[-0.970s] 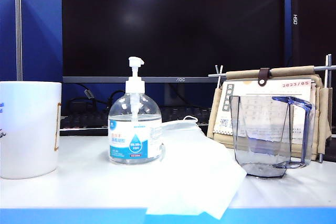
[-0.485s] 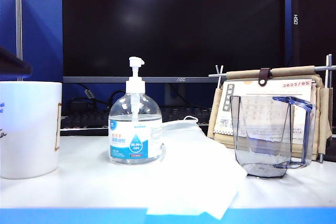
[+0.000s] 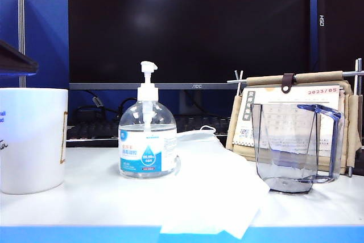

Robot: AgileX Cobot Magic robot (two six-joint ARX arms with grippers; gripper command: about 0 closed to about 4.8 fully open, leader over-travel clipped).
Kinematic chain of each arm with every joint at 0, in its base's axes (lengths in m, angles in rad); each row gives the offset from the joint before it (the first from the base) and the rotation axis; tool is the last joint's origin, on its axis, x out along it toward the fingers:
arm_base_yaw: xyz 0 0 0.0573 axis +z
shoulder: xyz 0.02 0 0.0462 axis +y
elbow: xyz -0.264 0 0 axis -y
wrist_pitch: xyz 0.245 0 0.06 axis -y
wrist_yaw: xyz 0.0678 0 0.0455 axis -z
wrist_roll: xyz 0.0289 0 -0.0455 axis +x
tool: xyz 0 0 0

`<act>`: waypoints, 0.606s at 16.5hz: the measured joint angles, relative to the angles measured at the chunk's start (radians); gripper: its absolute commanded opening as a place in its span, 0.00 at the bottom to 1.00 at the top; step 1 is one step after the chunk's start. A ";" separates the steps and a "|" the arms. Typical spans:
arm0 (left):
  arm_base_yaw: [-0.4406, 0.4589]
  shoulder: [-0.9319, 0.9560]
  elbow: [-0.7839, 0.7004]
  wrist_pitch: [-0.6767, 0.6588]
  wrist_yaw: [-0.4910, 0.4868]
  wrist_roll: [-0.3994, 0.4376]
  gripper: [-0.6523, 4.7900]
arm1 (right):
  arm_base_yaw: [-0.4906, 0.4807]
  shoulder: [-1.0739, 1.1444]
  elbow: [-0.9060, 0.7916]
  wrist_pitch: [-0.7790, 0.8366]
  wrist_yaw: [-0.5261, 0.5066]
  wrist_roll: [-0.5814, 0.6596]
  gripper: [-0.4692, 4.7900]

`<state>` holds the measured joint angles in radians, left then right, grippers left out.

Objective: Swap the positions of the transparent plastic cup and the white ceramic cup.

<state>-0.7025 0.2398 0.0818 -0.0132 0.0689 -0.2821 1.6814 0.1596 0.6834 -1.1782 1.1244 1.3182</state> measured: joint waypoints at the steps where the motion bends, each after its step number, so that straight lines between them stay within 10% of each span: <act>1: 0.000 0.000 0.000 0.000 0.000 0.000 0.11 | 0.000 -0.055 0.001 -0.002 -0.057 0.062 0.09; 5: 0.000 -0.001 0.000 -0.079 0.002 -0.007 0.11 | 0.000 -0.154 0.003 -0.015 -0.093 0.131 0.09; 8: 0.000 -0.001 0.000 -0.175 -0.010 -0.044 0.11 | 0.002 -0.154 -0.132 0.037 0.377 0.122 0.09; 10: 0.000 -0.002 0.000 -0.164 -0.027 -0.048 0.11 | -0.018 -0.154 -0.196 -0.005 0.491 0.061 0.09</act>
<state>-0.7021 0.2382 0.0818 -0.1772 0.0422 -0.3305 1.6630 0.0051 0.4870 -1.1835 1.6154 1.3792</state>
